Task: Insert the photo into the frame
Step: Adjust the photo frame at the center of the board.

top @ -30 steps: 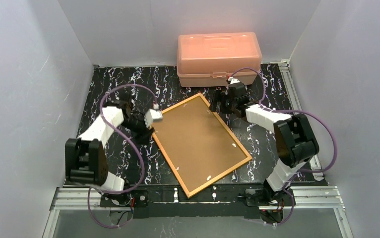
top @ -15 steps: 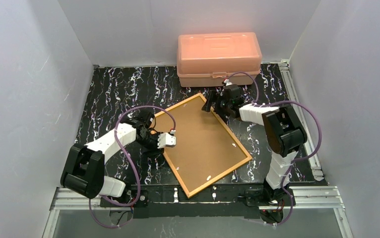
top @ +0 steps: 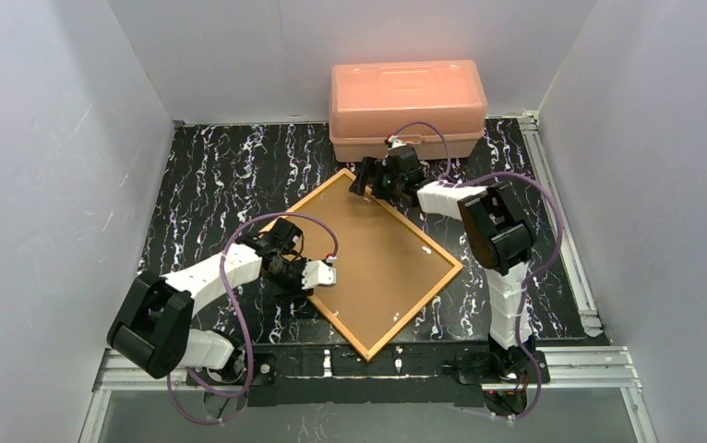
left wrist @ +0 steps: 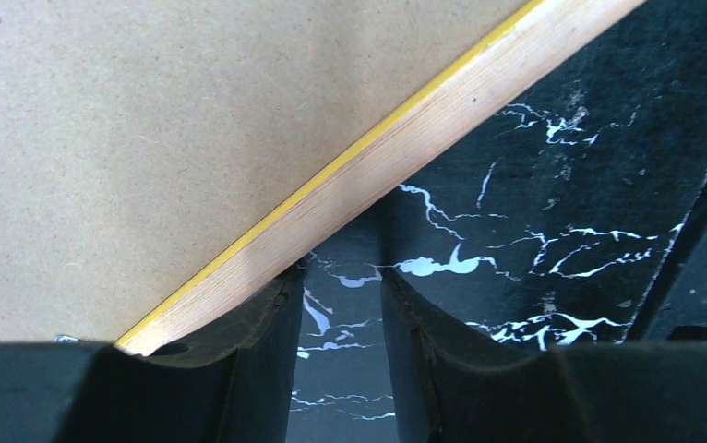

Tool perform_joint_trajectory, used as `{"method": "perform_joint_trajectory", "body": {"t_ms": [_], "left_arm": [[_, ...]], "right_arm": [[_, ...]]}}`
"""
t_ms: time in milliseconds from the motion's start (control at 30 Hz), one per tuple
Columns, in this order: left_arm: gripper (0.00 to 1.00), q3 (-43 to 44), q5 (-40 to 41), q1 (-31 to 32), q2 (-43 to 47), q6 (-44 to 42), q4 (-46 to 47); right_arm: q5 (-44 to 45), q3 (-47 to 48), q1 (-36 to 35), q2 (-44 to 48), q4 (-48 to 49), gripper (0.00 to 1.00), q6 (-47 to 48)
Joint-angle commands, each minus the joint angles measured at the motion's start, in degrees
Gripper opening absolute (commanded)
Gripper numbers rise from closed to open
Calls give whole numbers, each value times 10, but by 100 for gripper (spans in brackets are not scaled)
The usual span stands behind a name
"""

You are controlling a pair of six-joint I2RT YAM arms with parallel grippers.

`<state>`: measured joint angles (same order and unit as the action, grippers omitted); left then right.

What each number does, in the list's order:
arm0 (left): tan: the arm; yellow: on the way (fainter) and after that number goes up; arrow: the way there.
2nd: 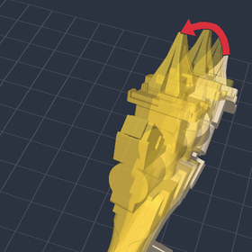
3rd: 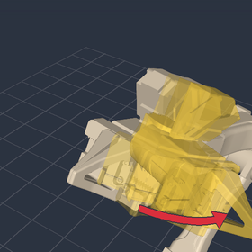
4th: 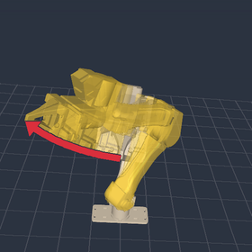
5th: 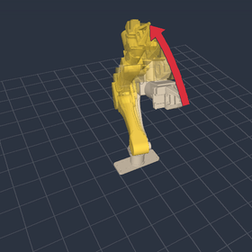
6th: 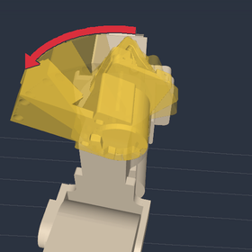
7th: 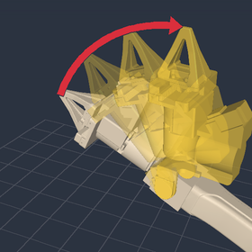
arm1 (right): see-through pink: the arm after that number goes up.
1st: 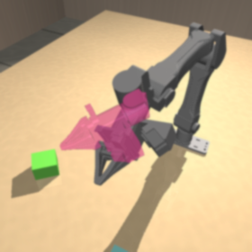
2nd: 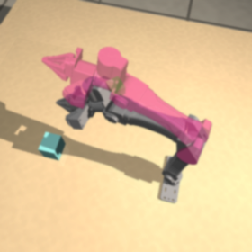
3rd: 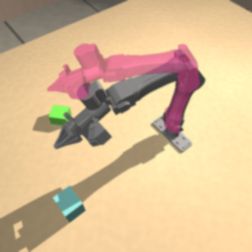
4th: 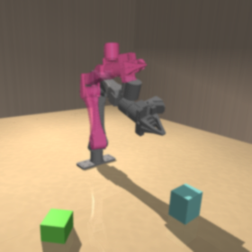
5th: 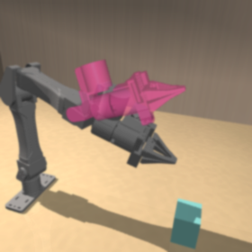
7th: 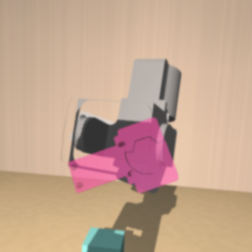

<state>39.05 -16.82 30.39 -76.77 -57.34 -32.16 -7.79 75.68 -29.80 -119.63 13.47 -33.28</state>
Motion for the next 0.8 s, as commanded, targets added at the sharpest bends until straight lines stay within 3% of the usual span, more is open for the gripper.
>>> {"method": "perform_joint_trajectory", "body": {"t_ms": [0, 233, 367, 500, 567, 767], "left_arm": [[37, 10, -6, 25, 4, 42, 38], [47, 68, -29, 50, -11, 89, -46], [49, 145, -77, 30, -13, 93, -175], [51, 233, -168, -49, -26, 62, -311], [51, 280, -177, -105, -48, 41, -346], [47, 393, -135, -250, -156, 72, -297]], "right_arm": [[-65, 63, -54, -40, -10, 99, -33], [-66, 108, -78, -54, -29, 99, -20], [-12, 108, -68, 0, -82, 99, 21], [81, 60, -56, 103, -131, 99, 39], [138, 27, -49, 153, -178, 99, 40], [201, -109, -1, 300, -289, 99, -9]]}}
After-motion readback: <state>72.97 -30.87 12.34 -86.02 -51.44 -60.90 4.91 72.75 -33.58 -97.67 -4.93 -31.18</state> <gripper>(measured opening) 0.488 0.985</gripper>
